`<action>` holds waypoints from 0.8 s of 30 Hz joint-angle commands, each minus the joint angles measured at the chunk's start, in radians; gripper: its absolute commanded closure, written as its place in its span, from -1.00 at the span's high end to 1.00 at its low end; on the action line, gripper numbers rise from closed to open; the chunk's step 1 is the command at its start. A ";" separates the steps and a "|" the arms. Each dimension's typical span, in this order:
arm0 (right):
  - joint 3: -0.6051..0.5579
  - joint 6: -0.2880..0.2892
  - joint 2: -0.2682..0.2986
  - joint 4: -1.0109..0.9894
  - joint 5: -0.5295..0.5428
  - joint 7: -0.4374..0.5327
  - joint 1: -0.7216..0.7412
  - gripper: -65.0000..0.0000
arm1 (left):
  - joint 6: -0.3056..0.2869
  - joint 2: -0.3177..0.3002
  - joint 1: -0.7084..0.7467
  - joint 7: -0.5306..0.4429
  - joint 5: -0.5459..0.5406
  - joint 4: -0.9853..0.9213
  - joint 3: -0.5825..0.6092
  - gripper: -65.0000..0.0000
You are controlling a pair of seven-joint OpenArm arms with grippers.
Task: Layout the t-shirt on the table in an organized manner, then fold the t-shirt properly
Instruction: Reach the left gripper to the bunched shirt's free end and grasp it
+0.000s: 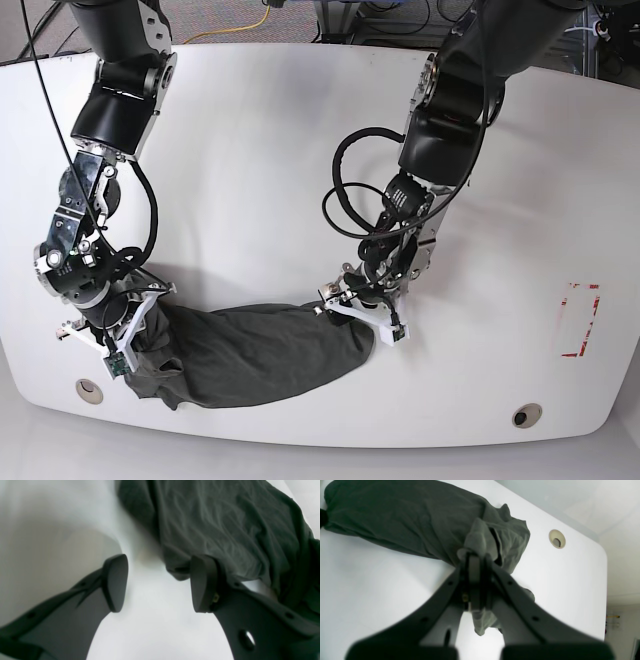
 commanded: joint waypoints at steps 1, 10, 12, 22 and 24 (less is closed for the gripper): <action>0.005 -0.001 0.012 0.019 0.010 0.027 0.030 -1.00 | -0.009 0.010 -0.065 -0.063 -0.041 -0.056 0.021 0.13; 0.005 -0.001 0.010 0.019 0.010 0.027 0.030 -1.00 | -0.011 0.010 -0.081 -0.151 -0.100 -0.126 0.098 0.13; 0.005 -0.001 0.008 0.019 0.010 0.027 0.030 -1.00 | -0.011 0.010 -0.081 -0.163 -0.100 -0.128 0.101 0.13; 0.005 -0.001 -0.010 0.019 0.010 0.027 0.030 -1.00 | -0.014 0.010 -0.079 -0.163 -0.101 -0.128 0.101 0.13; 0.005 -0.001 -0.010 0.019 0.010 0.027 0.030 -1.00 | -0.015 0.010 -0.079 -0.163 -0.106 -0.126 0.101 0.13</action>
